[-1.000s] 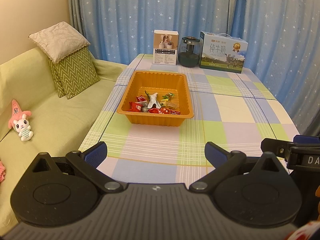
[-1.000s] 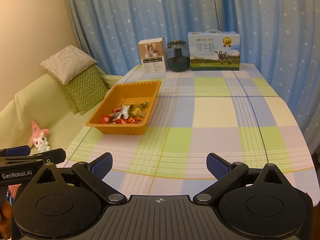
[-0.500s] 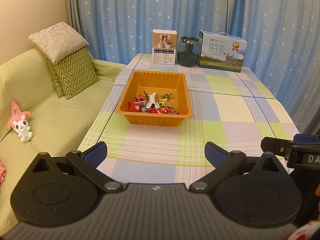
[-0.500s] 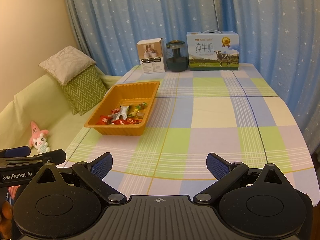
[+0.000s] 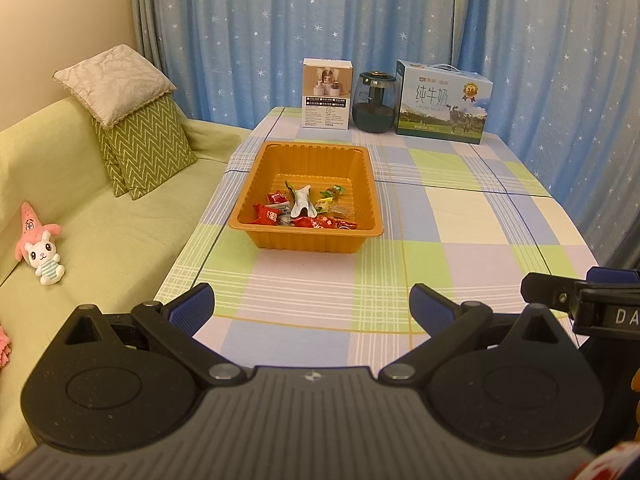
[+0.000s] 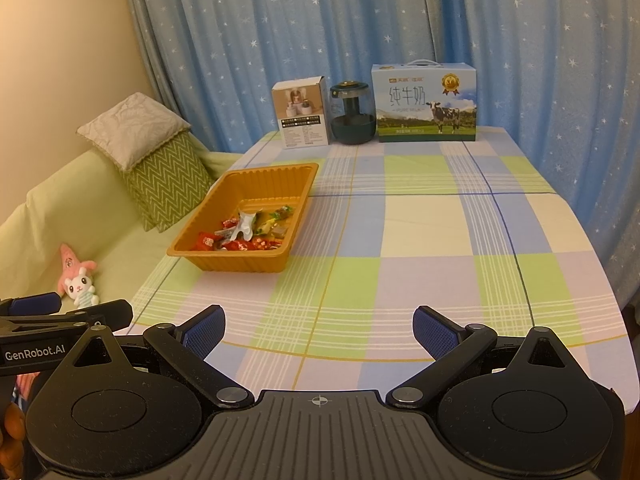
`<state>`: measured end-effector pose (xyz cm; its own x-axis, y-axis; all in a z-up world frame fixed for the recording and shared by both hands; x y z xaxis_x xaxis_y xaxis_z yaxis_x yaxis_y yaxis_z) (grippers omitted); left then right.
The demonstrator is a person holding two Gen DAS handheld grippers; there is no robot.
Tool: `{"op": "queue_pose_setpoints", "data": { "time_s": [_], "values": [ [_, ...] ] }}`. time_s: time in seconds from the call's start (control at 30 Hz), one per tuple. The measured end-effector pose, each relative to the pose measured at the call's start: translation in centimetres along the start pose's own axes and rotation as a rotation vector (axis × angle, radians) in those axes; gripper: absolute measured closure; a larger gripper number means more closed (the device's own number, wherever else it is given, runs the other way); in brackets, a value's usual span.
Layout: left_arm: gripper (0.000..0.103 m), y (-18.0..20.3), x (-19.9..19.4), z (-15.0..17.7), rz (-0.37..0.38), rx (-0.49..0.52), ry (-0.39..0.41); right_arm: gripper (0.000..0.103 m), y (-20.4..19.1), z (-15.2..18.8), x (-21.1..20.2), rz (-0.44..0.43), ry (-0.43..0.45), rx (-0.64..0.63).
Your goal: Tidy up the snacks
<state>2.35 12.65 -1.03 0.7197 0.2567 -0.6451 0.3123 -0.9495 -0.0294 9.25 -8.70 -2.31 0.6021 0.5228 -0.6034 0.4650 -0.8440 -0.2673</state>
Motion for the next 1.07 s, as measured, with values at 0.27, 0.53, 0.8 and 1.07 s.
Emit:
{"op": "queue_pose_setpoints", "data": {
  "time_s": [0.27,0.53,0.8,1.07],
  "values": [
    [0.000,0.06,0.06,-0.02,0.001,0.001,0.000,0.003,0.14,-0.07,0.02,0.000,0.001,0.003],
    [0.000,0.06,0.05,-0.05,0.000,0.002,0.000,0.003,0.02,-0.08,0.11,0.000,-0.001,0.003],
    [0.000,0.19,0.22,0.06,0.004,0.001,-0.005,0.003,-0.17,0.01,0.21,0.001,-0.002,0.003],
    [0.000,-0.08,0.21,0.42,0.012,-0.002,0.007,0.003,-0.31,0.27,0.33,0.003,-0.003,0.002]
  ]
}}
Point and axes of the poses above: each gripper's, at about its wrist camera, not at the fingertips, and x roughly the way its jaws point, y to its right, z to its underside, the point moved 8 cm from there along x, roughly the way its jaws point, and after that the axes turned 3 degrees about -z, right-handed, at the moved point
